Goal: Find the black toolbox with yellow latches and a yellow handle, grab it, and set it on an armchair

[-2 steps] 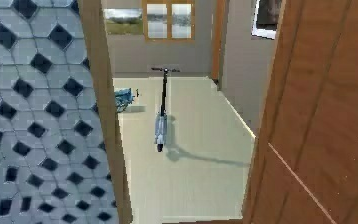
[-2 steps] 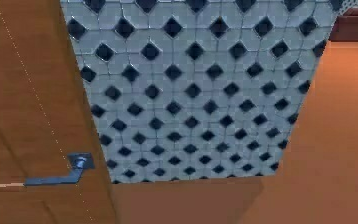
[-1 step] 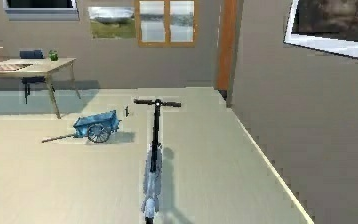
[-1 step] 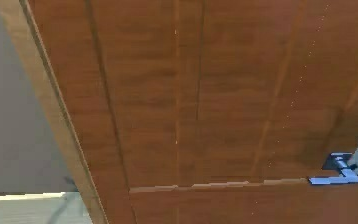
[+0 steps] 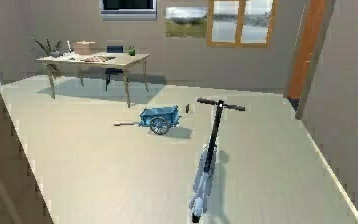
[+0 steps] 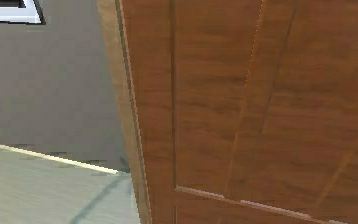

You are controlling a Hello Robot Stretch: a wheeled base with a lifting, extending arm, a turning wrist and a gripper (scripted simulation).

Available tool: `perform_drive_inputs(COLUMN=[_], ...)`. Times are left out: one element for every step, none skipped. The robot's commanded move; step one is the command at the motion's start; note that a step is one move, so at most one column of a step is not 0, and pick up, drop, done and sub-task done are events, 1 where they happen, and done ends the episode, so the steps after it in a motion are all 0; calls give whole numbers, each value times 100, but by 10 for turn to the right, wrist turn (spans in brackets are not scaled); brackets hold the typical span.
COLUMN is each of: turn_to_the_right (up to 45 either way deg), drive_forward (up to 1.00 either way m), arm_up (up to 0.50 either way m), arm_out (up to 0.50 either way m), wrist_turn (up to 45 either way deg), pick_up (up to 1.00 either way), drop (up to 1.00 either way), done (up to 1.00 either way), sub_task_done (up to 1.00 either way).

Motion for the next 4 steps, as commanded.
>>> perform_drive_inputs(turn_to_the_right=[0, -450, -60, -30], drive_forward=[80, 0, 0, 0], arm_up=[0, 0, 0, 0], arm_out=[0, 0, 0, 0], wrist_turn=[0, 0, 0, 0], pick_up=[0, 0, 0, 0], drop=[0, 0, 0, 0], done=[0, 0, 0, 0], sub_task_done=[0, 0, 0, 0])
